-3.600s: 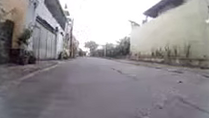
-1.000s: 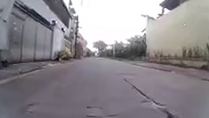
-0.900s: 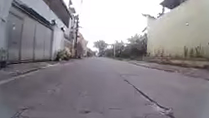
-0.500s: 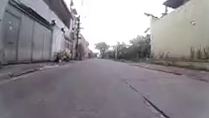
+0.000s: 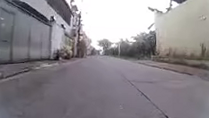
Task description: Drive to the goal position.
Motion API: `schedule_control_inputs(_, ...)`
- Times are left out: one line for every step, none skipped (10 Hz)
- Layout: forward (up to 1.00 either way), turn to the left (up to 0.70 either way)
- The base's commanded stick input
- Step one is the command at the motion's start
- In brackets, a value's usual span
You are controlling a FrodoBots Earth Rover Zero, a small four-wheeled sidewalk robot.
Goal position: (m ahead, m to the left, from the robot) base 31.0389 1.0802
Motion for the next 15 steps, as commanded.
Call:
schedule_control_inputs(1.00,0.07)
schedule_control_inputs(1.00,0.07)
schedule_control_inputs(1.00,0.07)
schedule_control_inputs(1.00,0.07)
schedule_control_inputs(1.00,0.07)
schedule_control_inputs(1.00,0.07)
schedule_control_inputs(1.00,0.07)
schedule_control_inputs(1.00,0.07)
schedule_control_inputs(1.00,-0.16)
schedule_control_inputs(1.00,-0.33)
schedule_control_inputs(1.00,-0.33)
schedule_control_inputs(1.00,-0.33)
schedule_control_inputs(1.00,-0.33)
schedule_control_inputs(1.00,-0.29)
schedule_control_inputs(1.00,0.07)
